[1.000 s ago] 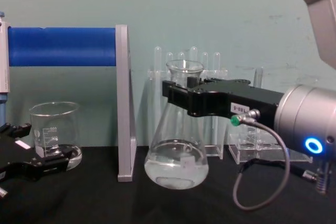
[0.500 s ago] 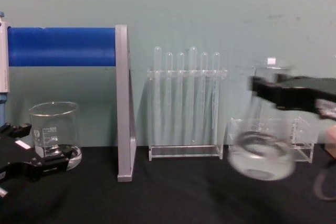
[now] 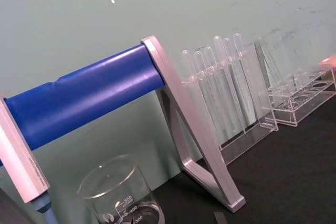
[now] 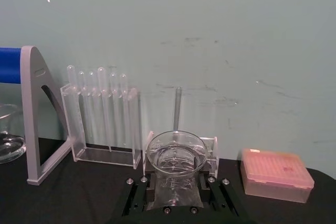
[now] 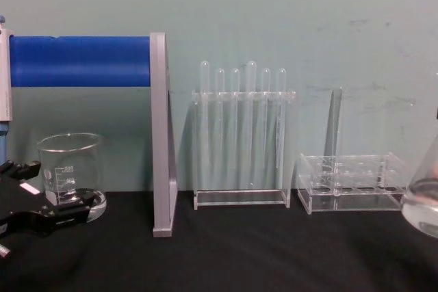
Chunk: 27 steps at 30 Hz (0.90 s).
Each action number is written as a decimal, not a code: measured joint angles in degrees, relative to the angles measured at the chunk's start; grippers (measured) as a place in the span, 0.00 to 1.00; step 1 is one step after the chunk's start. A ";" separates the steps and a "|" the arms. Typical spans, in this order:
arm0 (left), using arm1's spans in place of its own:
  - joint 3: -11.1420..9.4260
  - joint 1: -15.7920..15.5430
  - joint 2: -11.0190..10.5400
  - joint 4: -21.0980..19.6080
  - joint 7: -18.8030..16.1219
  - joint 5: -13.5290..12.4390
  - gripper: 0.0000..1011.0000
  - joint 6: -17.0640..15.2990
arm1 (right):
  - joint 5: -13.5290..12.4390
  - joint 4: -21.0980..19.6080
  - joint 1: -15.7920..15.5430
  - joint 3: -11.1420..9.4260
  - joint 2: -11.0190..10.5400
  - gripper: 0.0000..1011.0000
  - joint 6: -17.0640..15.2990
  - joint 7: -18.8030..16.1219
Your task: Grasp the erlenmeyer flask with one hand, shake it three times, then place it back.
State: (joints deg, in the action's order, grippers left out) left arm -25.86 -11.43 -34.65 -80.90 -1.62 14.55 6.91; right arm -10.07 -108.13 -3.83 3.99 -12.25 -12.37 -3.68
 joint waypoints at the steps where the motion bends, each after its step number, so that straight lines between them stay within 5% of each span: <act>1: 0.00 0.00 0.00 0.00 0.00 0.00 0.99 0.00 | 0.04 -0.01 -0.03 -0.03 0.07 0.44 0.00 -0.12; 7: 0.00 0.00 0.00 0.00 0.00 0.00 0.99 0.00 | 0.39 0.54 0.63 1.15 0.54 0.44 -0.08 -2.17; 16: 0.00 0.00 0.00 0.00 0.00 0.00 0.99 0.00 | 0.24 4.31 5.50 8.51 0.77 0.44 0.10 -8.84; 27: 0.00 0.00 0.00 0.00 0.00 0.00 0.99 0.00 | -1.46 7.37 9.46 14.90 0.02 0.44 0.73 -13.86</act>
State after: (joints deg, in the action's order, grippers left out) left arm -25.86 -11.43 -34.65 -80.90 -1.62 14.55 6.91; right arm -11.53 -100.75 5.64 18.89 -12.23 -11.64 -17.53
